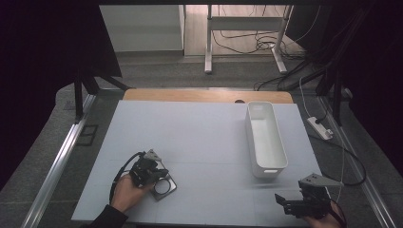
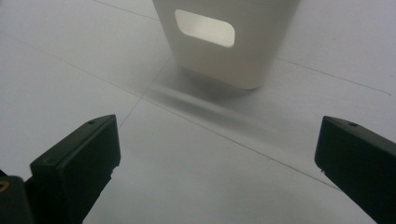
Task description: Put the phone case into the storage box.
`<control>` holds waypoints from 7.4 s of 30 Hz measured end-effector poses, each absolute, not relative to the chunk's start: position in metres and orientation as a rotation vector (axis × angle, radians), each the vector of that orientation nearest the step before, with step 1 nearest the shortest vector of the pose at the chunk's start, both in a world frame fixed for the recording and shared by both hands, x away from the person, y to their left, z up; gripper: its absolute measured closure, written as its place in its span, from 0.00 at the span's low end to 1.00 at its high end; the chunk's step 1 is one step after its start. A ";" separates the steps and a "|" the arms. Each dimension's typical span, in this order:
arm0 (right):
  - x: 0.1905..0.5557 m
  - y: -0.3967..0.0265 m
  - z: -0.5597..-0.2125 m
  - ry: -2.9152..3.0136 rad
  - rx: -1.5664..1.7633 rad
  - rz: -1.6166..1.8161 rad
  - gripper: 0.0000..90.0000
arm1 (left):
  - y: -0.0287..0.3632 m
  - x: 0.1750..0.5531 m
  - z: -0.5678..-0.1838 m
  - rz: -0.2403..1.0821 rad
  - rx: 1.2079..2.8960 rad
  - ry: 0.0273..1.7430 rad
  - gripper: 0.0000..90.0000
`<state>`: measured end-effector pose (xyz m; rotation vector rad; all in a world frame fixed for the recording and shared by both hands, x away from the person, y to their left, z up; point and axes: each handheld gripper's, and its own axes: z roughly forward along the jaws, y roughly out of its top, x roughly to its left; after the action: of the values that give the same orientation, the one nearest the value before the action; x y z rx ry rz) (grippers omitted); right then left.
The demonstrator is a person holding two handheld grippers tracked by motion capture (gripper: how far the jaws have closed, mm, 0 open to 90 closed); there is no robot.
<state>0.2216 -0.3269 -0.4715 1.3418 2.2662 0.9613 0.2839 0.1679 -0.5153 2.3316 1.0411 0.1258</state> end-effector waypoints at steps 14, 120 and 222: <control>0.222 -0.326 -0.472 2.272 1.342 0.959 0.01 | 0.163 0.282 -0.522 0.110 2.356 1.028 0.99; 0.224 -0.328 -0.473 2.275 1.364 0.954 0.01 | 0.183 0.397 -0.497 0.262 2.208 1.299 0.99; 0.223 -0.325 -0.473 2.277 1.351 0.929 0.00 | 0.227 0.360 -0.525 0.162 2.233 1.338 0.90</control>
<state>0.2232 -0.3253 -0.4728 1.3510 2.2765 0.9290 0.3600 0.2269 -0.5253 2.2335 1.3381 0.1618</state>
